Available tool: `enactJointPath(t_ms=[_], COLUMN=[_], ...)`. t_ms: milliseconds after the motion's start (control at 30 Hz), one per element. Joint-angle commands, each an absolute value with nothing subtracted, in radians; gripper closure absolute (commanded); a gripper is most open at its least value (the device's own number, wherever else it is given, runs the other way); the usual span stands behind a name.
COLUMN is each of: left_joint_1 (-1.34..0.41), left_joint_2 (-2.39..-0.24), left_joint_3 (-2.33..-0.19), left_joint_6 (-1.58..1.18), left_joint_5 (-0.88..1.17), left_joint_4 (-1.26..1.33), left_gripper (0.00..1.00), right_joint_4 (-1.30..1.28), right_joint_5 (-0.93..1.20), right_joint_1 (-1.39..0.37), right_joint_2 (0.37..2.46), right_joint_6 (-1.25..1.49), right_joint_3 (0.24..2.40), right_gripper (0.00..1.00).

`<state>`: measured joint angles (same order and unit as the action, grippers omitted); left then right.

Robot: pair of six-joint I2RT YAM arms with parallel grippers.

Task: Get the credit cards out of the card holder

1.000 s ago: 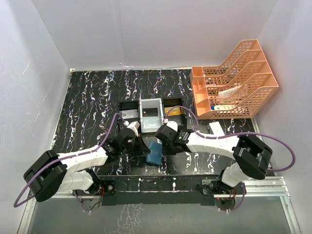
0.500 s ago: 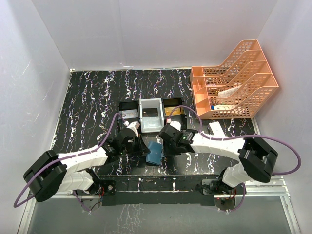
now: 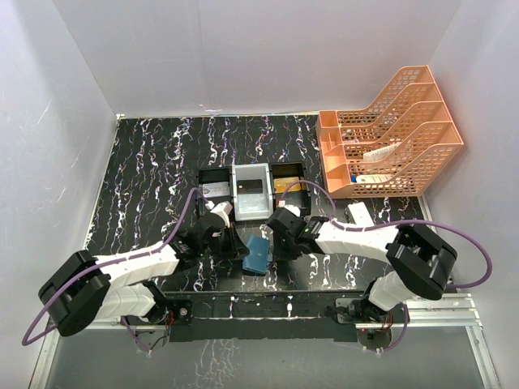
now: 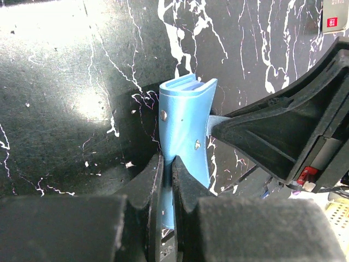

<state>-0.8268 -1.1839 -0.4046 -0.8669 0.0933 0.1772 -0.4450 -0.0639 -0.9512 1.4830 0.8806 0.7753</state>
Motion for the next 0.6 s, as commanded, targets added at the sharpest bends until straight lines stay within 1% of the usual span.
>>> enactJointPath(t_ms=[0,33,100,233,367,400,567], left_joint_1=[-0.821,-0.822,-0.822,-0.822,-0.821,-0.822,-0.821], left_joint_2=[-1.154,-1.152,-1.147,-1.09,-1.013,-0.994,-0.91], left_joint_3=[-0.425,-0.428,-0.436,-0.447,-0.463,-0.468,-0.495], left_joint_6=[-0.844,-0.843,-0.841,-0.837,-0.832,-0.827,-0.818], left_joint_5=[0.056,0.049,0.032,-0.022,-0.085,-0.104,-0.161], left_joint_4=[0.129,0.112,0.087,0.024,-0.058,-0.077,-0.148], left_gripper=[1.0,0.92,0.7,0.39,0.24,0.19,0.17], right_joint_4=[-0.379,-0.369,-0.344,-0.335,-0.345,-0.348,-0.307], right_joint_5=[-0.04,-0.033,-0.023,-0.05,-0.026,-0.017,0.041], right_joint_1=[-0.946,-0.942,-0.936,-0.93,-0.927,-0.928,-0.928], right_joint_2=[1.454,1.448,1.429,1.387,1.362,1.355,1.286], right_joint_6=[0.883,0.883,0.878,0.862,0.812,0.804,0.777], right_joint_3=[0.744,0.736,0.731,0.766,0.819,0.828,0.849], right_gripper=[0.87,0.9,1.0,1.0,1.0,1.0,1.0])
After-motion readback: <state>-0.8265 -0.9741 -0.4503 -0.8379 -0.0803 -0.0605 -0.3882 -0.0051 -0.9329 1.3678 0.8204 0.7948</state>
